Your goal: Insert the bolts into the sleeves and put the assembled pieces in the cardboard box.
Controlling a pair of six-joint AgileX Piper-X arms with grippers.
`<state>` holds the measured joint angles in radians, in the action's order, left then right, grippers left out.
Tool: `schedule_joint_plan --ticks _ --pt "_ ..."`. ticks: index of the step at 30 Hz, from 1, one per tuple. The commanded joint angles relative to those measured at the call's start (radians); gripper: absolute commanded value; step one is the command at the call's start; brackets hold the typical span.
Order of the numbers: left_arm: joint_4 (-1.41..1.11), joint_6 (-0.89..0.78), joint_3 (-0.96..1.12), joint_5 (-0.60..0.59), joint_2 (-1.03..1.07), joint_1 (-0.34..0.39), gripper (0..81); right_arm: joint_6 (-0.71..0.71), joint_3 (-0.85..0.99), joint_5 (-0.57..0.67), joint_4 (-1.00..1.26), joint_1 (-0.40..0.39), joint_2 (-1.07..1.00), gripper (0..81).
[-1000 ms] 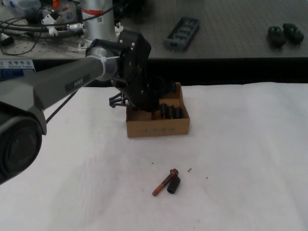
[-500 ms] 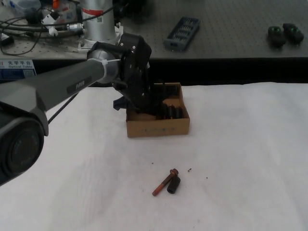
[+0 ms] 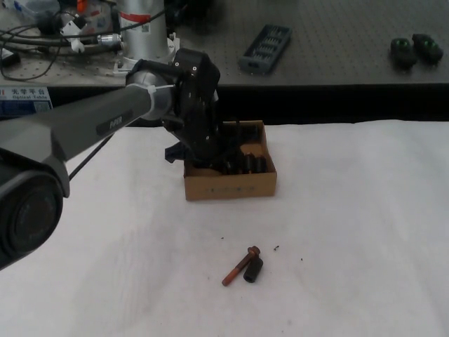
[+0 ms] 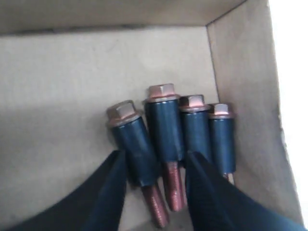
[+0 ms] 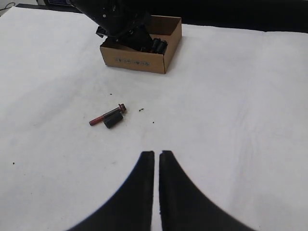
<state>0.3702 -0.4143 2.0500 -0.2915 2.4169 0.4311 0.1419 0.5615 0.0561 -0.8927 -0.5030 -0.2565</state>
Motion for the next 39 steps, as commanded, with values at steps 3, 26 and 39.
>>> schedule_joint_plan --ticks 3,26,39 --pt "0.017 0.065 0.010 -0.058 -0.101 0.001 22.5 -0.009 0.001 -0.001 0.089 0.005 0.007 3.9" --pt "0.601 0.362 -0.003 0.064 -0.288 0.126 5.7 0.072 0.001 -0.047 0.197 0.005 0.004 3.9" --pt "0.568 0.302 -0.079 0.176 -0.316 0.244 5.7 0.072 0.001 -0.047 0.197 0.005 0.004 3.9"
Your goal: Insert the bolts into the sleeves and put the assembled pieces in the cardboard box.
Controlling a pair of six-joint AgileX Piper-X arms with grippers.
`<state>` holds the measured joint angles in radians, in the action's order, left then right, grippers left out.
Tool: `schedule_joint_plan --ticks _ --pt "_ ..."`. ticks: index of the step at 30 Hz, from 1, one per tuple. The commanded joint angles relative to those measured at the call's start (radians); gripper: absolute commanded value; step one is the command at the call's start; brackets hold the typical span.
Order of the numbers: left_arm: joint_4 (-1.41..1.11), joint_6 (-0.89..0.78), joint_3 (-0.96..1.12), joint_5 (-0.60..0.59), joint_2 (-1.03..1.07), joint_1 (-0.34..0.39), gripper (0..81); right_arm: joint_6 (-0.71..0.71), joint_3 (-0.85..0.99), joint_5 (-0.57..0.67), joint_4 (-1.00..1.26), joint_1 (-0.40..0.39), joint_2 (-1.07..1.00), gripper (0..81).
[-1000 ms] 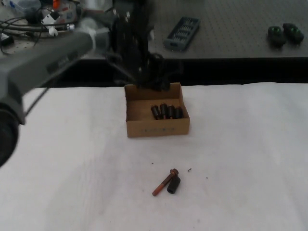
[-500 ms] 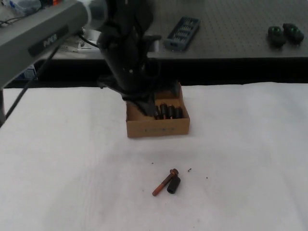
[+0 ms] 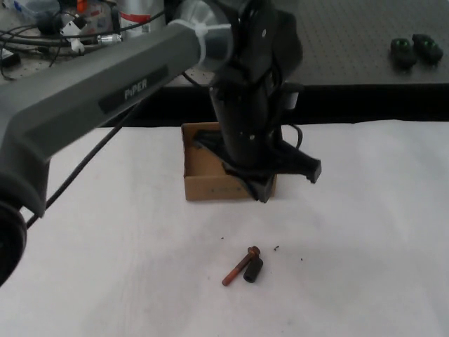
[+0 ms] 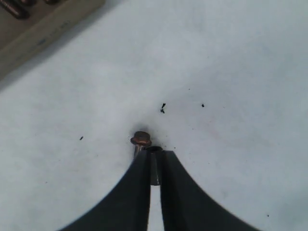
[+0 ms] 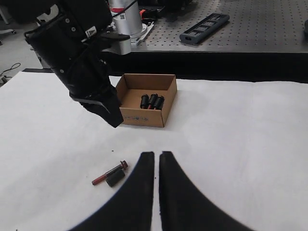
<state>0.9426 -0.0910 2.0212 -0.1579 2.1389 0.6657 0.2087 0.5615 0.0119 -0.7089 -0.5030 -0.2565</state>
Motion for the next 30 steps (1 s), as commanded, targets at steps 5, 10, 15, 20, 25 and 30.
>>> schedule_joint_plan --ticks 5,10,15,20,25,30 --pt "-0.087 -0.035 -0.175 0.042 -0.103 0.009 5.7 -0.002 0.001 -0.003 0.014 0.005 0.004 3.9" --pt "-0.186 -0.025 -0.333 0.049 -0.193 0.009 5.7 -0.004 0.001 -0.003 0.014 0.005 0.004 3.9" --pt "-0.294 0.009 -0.495 0.049 -0.273 0.009 5.7 -0.004 0.001 -0.003 0.014 0.005 0.004 3.9" --pt "-0.384 0.025 -0.635 0.030 -0.318 0.011 5.7 -0.004 0.001 -0.003 0.014 0.005 0.004 3.9" --pt "-0.426 0.091 -0.685 -0.011 -0.316 0.011 5.7 -0.004 0.001 -0.003 0.014 0.005 0.004 3.9" --pt "-0.465 0.168 -0.700 -0.011 -0.314 0.011 13.6 -0.008 0.001 -0.003 0.014 0.005 0.004 3.9"
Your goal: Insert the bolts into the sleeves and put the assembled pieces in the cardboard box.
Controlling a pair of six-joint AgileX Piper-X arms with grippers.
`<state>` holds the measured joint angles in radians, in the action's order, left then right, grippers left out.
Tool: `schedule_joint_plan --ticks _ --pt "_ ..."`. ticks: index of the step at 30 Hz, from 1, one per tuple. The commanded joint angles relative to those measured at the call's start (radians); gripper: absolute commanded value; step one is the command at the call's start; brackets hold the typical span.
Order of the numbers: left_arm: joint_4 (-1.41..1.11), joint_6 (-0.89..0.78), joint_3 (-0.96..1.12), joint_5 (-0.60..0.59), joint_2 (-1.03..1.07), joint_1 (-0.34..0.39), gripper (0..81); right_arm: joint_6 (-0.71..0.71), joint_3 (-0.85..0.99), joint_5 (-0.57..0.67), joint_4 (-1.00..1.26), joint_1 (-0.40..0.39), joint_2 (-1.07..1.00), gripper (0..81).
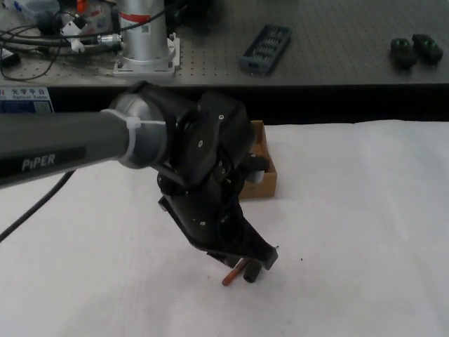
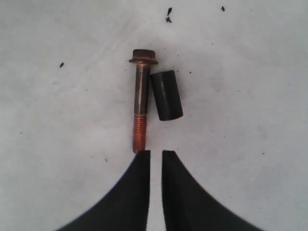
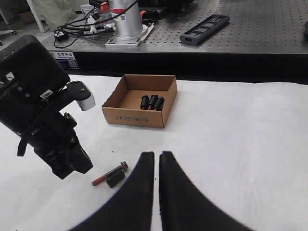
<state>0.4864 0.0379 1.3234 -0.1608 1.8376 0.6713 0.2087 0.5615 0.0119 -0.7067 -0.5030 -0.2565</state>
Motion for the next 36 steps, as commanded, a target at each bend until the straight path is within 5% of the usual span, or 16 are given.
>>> schedule_joint_plan --ticks 1,6,28,36 --pt "-0.018 0.038 -0.002 -0.008 -0.011 0.005 17.8 -0.008 0.001 -0.003 0.011 0.005 0.004 3.9" --pt "-0.093 0.038 -0.005 0.055 0.005 0.005 33.6 -0.008 0.001 -0.003 0.011 0.005 0.004 3.9" --pt "-0.172 0.186 0.001 0.114 0.115 0.005 33.5 -0.008 0.001 -0.003 0.011 0.005 0.004 3.9" --pt "-0.176 0.238 0.001 0.112 0.143 0.005 26.3 -0.008 0.001 -0.003 0.011 0.005 0.004 3.9"
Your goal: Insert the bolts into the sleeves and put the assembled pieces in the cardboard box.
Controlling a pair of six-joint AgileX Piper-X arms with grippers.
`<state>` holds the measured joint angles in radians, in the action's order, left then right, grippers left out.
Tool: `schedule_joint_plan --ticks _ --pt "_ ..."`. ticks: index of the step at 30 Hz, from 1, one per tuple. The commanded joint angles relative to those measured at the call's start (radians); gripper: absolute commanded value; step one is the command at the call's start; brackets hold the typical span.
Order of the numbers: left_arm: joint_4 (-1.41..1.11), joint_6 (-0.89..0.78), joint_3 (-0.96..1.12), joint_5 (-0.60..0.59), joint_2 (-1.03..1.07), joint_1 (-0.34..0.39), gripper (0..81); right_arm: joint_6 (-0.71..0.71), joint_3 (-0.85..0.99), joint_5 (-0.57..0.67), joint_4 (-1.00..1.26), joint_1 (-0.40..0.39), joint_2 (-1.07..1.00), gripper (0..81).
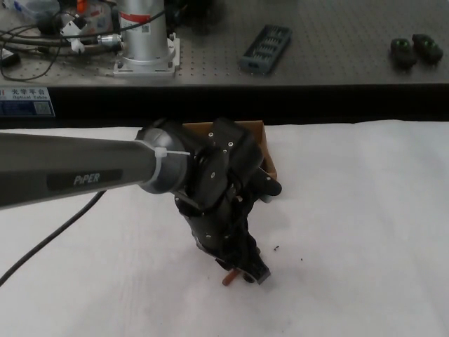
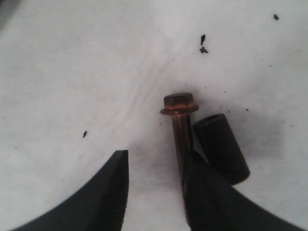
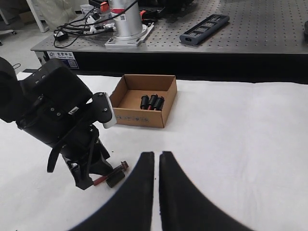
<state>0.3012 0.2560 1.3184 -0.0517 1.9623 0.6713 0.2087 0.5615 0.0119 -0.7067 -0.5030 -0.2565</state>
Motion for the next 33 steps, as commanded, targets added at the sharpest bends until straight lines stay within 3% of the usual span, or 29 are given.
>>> schedule_joint_plan --ticks 1,33 --pt "0.007 0.020 0.006 0.003 0.021 0.005 26.4 -0.008 0.001 -0.003 0.011 0.005 0.004 3.9" --pt "-0.037 0.014 0.013 -0.063 0.032 0.045 29.7 -0.007 -0.001 -0.003 0.009 0.005 0.004 3.9"
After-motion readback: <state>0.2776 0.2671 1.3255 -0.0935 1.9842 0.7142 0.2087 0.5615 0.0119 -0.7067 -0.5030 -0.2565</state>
